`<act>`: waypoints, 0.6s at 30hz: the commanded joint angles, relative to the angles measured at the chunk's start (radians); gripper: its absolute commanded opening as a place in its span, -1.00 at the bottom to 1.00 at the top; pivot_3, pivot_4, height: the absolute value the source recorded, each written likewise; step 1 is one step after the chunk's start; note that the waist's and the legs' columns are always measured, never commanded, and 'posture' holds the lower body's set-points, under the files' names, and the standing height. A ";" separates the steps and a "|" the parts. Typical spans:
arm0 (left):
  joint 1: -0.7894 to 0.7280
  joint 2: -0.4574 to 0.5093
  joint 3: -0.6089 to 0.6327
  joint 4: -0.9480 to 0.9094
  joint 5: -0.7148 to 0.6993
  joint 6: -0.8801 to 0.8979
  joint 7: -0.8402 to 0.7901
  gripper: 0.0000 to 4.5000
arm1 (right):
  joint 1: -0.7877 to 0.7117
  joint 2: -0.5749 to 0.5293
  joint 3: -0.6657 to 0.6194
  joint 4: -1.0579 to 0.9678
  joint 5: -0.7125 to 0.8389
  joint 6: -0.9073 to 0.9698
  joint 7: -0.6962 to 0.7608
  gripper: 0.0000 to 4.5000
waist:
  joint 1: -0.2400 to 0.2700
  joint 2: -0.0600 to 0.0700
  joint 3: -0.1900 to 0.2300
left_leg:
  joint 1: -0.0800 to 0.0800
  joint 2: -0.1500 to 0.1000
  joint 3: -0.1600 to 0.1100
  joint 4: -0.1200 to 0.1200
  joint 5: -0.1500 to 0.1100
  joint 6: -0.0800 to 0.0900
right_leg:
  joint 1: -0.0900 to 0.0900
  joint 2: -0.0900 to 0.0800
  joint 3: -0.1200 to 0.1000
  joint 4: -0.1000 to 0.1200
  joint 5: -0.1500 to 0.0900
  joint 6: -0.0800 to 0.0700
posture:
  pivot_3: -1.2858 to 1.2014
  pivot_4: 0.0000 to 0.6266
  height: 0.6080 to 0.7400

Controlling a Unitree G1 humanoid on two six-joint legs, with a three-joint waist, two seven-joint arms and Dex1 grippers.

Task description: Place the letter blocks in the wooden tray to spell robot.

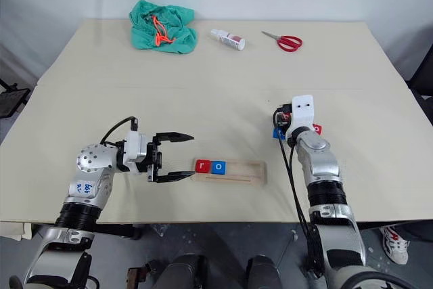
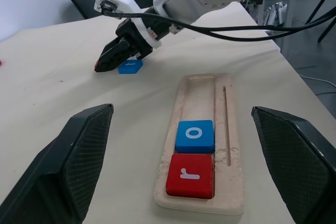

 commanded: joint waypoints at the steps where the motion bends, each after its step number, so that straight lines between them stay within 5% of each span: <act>1: -0.016 0.000 0.001 0.003 -0.028 -0.004 -0.029 1.00 | 0.064 -0.014 -0.028 -0.248 0.047 0.102 0.004 -0.34 | 0.001 0.000 0.000 | 0.000 0.000 0.000 0.000 0.000 0.000 | 0.000 0.000 0.000 0.000 0.000 0.000 | 0.03 -0.52 1.00; 11: -0.044 0.007 0.008 0.103 -0.025 -0.028 -0.094 1.00 | 0.430 -0.023 -0.076 -0.927 0.146 0.479 -0.051 -0.34 | 0.010 0.000 0.000 | 0.000 0.000 0.001 -0.002 0.000 0.000 | -0.001 0.000 0.001 0.000 0.000 0.000 | 0.03 -0.52 1.00; 18: -0.057 0.016 0.015 0.145 -0.025 -0.046 -0.131 1.00 | 0.591 0.024 -0.099 -1.121 0.157 0.617 -0.118 -0.34 | 0.025 0.000 0.000 | 0.000 -0.001 0.001 -0.002 0.000 0.000 | -0.001 0.000 0.002 -0.001 0.000 0.000 | 0.03 -0.52 1.00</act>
